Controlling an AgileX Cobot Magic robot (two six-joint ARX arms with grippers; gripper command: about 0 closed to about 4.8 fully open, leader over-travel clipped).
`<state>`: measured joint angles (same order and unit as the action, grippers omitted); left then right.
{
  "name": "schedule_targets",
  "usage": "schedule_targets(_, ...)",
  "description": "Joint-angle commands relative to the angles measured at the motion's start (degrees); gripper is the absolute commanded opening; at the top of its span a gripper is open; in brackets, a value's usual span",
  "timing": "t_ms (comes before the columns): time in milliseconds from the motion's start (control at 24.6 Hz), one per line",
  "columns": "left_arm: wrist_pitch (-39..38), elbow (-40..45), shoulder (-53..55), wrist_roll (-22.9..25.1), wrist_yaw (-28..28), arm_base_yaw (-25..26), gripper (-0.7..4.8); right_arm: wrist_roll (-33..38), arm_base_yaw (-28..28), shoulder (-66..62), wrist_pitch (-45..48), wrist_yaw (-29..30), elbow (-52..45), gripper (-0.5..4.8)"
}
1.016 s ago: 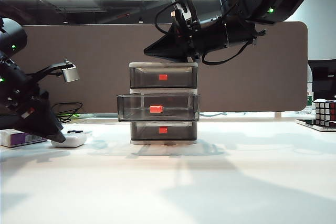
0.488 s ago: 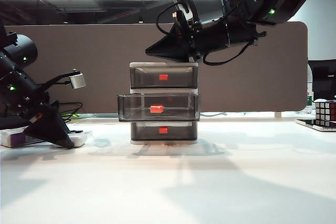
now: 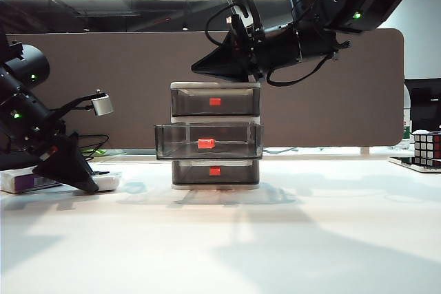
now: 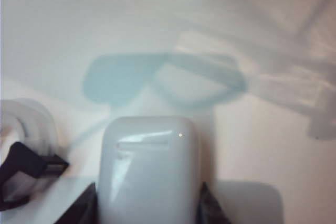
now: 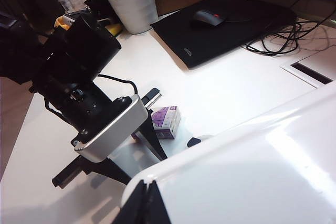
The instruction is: Open the second layer of the drawer on the table, pick up the earphone case on the table and put it in, and finally close the drawer.
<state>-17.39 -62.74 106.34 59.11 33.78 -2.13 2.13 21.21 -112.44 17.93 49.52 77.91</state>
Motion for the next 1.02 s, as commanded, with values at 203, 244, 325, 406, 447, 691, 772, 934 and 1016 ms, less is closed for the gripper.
schedule_targets(203,-1.36,0.00,-7.98,-3.30,1.53,0.04,0.92,0.46,-0.31,-0.57,-2.69,-1.38,-0.61,-0.05)
schedule_targets(244,-1.25,0.00,-9.57,-3.61,1.62,0.00,0.92,0.46,-0.33,-0.57,-2.71,-1.40,-0.61,-0.05)
schedule_targets(325,-0.37,-0.02,-10.36,-3.72,1.64,0.00,1.02,0.50,-0.33,-0.57,-2.73,-1.38,-0.61,-0.05)
schedule_targets(406,-0.04,0.00,-9.84,-5.18,1.62,-0.11,2.55,0.66,-0.33,-0.57,-2.84,-1.11,-0.61,-0.05)
schedule_targets(447,0.20,0.00,-9.57,-5.79,1.57,-0.46,2.99,0.66,-0.33,-0.57,-2.84,-1.09,-0.61,-0.05)
schedule_targets(691,13.81,-0.26,-3.52,-9.31,0.74,-4.55,3.45,0.66,-0.33,-0.57,-2.86,-1.11,-0.63,-0.05)
schedule_targets(772,15.08,-2.73,0.37,-14.34,-1.16,-5.01,3.46,0.66,-0.33,-0.57,-3.13,-1.09,-0.63,-0.05)
schedule_targets(934,14.93,-5.64,4.15,-15.21,1.31,-5.01,3.53,0.63,-0.33,-0.57,-3.41,-0.79,-0.63,-0.05)
schedule_targets(1016,14.86,-7.54,5.97,-15.26,2.10,-5.25,3.79,0.63,-0.31,-0.57,-3.65,-0.76,-0.63,-0.05)
